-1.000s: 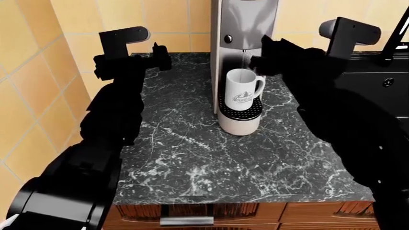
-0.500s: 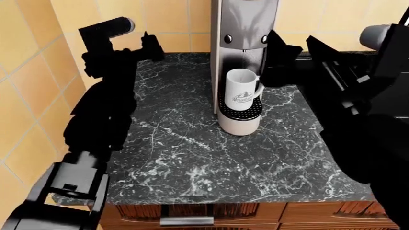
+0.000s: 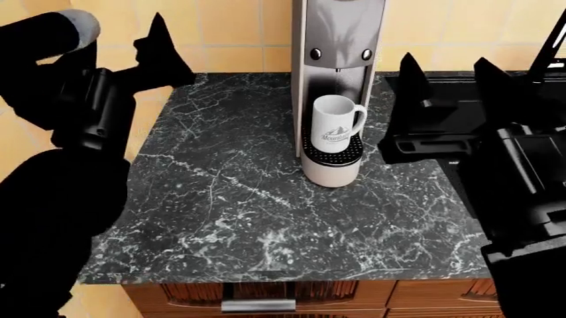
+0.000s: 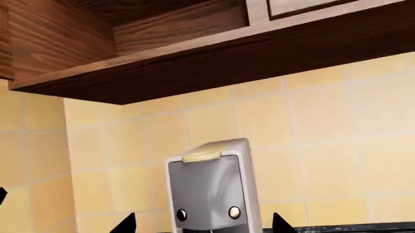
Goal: Pick the mug from the cabinet, place it under the coffee machine dispenser, and press the start button.
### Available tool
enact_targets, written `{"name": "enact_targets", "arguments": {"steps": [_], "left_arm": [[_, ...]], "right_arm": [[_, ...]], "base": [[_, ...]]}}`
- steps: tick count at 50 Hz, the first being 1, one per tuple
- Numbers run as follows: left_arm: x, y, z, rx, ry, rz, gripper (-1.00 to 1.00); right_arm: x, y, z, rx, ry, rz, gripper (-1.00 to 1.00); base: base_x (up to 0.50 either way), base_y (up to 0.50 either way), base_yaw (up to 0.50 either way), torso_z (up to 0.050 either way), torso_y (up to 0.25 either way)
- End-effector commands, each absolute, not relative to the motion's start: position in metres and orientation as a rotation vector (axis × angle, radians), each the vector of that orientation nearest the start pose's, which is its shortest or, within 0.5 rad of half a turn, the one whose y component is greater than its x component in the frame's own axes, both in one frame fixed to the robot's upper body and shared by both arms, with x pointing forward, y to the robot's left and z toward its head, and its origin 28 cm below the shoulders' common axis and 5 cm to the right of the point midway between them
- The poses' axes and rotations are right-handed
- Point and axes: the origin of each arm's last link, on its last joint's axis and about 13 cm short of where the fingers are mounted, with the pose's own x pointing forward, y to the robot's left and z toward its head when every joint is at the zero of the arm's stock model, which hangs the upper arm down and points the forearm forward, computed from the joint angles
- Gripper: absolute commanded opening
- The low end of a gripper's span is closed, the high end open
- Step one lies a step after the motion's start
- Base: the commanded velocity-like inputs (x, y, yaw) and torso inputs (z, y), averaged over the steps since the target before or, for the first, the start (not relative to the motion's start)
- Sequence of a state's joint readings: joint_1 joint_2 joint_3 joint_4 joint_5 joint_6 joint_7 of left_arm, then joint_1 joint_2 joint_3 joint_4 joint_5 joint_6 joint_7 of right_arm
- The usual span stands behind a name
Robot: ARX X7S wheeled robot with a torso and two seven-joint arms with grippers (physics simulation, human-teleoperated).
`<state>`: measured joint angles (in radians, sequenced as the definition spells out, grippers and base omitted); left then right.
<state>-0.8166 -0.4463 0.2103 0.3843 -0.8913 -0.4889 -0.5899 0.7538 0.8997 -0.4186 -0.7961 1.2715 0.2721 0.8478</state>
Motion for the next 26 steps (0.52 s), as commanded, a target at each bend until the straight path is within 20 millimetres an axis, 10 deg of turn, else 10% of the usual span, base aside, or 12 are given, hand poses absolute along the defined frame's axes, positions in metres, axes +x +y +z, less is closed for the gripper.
{"name": "enact_targets", "arguments": {"steps": [1,26], "left_arm": [[0.228,0.222,0.261,-0.222,-0.487,-0.071,1.0],[0.165,0.233,0.257,-0.333,-0.685,-0.083,1.0]], "right_arm": [[0.166,-0.111,0.26,0.152,-0.453,0.166,1.0],[0.134,-0.109,0.249,0.13,-0.533,0.167,1.0]], "base": [[0.0,0.0,0.0,0.0,0.0],[0.0,0.0,0.0,0.0,0.0]]}}
